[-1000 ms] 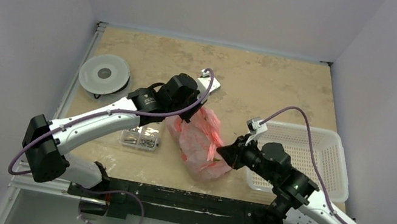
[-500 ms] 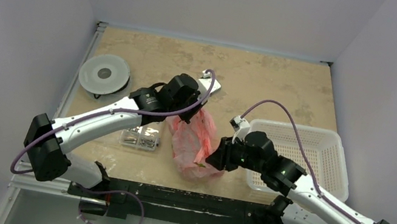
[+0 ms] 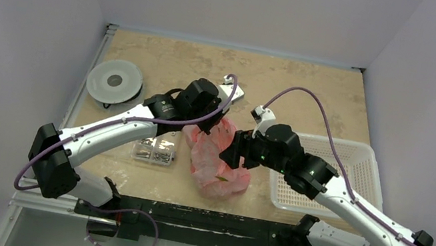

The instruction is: Take the fake fruits out of the plastic bag

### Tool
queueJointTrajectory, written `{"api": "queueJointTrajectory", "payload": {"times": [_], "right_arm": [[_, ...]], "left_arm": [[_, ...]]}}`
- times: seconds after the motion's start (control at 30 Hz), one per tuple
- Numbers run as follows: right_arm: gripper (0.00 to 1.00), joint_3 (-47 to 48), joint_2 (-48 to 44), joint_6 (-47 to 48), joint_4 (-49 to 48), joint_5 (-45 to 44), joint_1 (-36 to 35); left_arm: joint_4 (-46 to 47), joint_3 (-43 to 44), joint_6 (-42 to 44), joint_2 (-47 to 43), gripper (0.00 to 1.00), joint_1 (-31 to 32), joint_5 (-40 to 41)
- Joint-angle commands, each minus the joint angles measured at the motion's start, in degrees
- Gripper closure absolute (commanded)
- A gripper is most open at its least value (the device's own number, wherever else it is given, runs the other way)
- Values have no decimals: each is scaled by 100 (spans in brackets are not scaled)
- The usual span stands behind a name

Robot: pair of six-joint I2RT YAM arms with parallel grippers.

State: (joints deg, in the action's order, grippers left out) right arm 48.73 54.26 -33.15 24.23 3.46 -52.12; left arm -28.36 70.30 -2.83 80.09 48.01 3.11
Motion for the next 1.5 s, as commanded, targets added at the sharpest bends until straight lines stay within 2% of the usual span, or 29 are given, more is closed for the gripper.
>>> {"api": "queueJointTrajectory", "payload": {"times": [0.0, 0.13, 0.37, 0.43, 0.53, 0.7, 0.9, 1.13, 1.27, 1.37, 1.47], "right_arm": [[37, 667, 379, 431, 278, -440, -18], [48, 730, 519, 244, 117, -362, -18], [62, 289, 340, -25, -181, -598, -18], [69, 47, 245, -99, -342, -605, -18], [80, -181, 191, -246, -463, -464, -17], [89, -403, 131, -172, -370, -389, -22], [92, -742, 83, -152, -70, -86, -19], [93, -1645, -30, -593, -425, 596, -16], [93, -1653, -210, -634, -394, 528, -22], [89, -1256, -258, -396, -17, 245, -18], [78, -733, -158, -42, 379, -107, -18]], "left_arm": [[47, 341, 28, -69, 100, -25, -110], [35, 343, 86, -66, 100, -28, -26], [-105, 470, 191, -19, 100, -37, 125], [-98, 454, 246, -96, 100, -79, 300], [-102, 437, 200, -204, 100, -290, 327], [-88, 444, 35, -245, 100, -685, 152], [-251, 645, -220, 93, 100, -1160, -418], [-349, 735, -265, 297, 100, -1188, -622], [-337, 729, -297, 317, 100, -1187, -699], [-337, 747, -326, 368, 100, -1186, -832], [-371, 800, -354, 453, 100, -1182, -968]]}}
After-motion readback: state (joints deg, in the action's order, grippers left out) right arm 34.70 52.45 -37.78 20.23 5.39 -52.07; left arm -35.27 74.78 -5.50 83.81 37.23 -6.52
